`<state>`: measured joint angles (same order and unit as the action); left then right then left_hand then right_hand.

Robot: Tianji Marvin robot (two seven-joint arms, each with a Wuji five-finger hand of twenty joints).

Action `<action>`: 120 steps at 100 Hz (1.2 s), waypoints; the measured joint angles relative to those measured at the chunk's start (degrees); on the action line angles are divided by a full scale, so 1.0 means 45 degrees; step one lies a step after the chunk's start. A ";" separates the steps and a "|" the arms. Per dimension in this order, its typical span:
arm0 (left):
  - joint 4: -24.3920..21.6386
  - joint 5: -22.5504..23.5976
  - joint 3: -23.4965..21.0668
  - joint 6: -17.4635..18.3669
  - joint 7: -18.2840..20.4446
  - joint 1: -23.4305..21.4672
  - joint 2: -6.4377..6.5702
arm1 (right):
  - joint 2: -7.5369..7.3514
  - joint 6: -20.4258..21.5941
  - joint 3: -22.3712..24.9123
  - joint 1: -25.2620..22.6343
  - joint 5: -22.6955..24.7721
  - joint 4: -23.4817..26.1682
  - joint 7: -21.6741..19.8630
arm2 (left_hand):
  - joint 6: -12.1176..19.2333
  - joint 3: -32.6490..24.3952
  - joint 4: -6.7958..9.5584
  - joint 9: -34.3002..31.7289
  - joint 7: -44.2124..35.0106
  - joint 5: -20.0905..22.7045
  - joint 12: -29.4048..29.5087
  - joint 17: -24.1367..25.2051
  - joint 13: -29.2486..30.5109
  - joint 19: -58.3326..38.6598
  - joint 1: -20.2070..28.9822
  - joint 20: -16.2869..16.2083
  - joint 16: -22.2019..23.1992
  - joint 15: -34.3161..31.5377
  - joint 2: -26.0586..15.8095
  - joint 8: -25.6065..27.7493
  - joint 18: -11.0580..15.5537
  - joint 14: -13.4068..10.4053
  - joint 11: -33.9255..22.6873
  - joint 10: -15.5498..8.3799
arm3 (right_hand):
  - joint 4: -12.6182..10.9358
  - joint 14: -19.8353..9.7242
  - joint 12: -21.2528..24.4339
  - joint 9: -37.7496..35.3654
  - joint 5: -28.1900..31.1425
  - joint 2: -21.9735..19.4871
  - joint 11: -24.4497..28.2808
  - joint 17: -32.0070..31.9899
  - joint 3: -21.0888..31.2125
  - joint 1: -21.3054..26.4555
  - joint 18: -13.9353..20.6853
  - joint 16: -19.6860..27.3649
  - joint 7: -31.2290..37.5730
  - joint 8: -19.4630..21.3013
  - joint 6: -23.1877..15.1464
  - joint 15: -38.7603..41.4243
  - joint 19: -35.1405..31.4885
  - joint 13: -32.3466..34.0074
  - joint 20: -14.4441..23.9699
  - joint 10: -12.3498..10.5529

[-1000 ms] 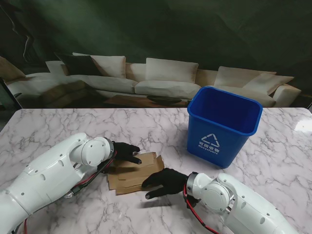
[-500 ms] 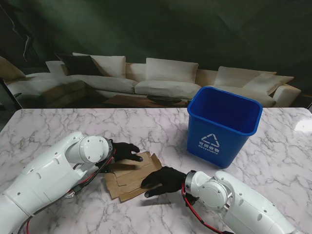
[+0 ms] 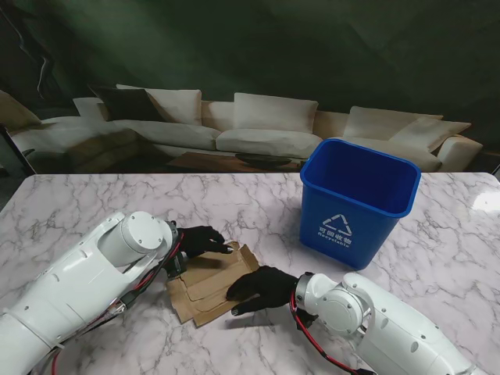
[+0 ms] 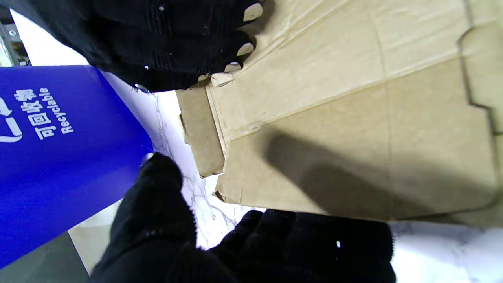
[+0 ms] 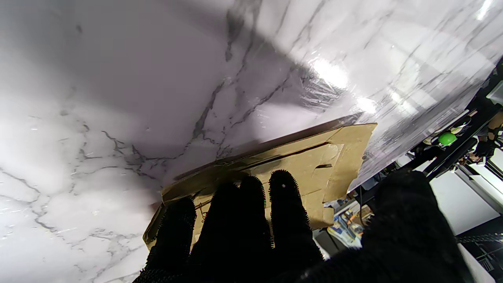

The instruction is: Fold the flattened cardboard along its creases and drop it into the bin

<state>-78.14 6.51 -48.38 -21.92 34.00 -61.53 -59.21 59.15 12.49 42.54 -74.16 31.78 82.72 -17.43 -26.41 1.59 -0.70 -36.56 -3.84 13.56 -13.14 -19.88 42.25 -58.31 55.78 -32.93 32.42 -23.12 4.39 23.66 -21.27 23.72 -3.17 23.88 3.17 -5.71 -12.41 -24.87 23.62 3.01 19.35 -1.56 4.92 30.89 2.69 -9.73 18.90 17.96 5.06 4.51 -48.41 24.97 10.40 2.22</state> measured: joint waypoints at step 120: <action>-0.0927 0.2141 -0.1874 0.2010 -0.1963 -0.1918 -0.0485 | 0.0262 0.0495 0.2577 -0.2400 -0.0232 0.0920 0.1067 | 0.2948 -0.4785 -0.0114 -0.3976 -0.2829 0.3582 -0.6497 -0.2870 0.2741 -0.0883 0.3280 0.0358 0.1610 -0.1136 0.3268 0.2233 0.2329 -0.3075 -0.1812 -0.3939 | 0.0000 0.2209 -0.0182 0.0107 0.0140 -0.0020 0.0407 0.1234 0.0000 0.0013 -0.3320 0.0019 0.0239 -0.0002 0.0005 0.0181 -0.0755 -0.0005 0.0070 0.0982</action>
<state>-82.31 16.14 -56.82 -12.87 25.16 -70.16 -61.39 60.33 14.72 54.13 -84.95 30.74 86.86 -12.63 -13.14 -19.94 -1.21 -54.45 -16.57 29.67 -42.37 -32.79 54.59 -62.28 70.54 -31.32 39.66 -28.23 19.10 33.71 -10.79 9.89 -11.32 6.16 3.17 4.23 -13.23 -24.39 24.25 2.92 21.18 3.99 4.92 30.95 -12.25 -9.64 19.98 17.95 5.09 5.32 -51.80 24.95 10.71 6.64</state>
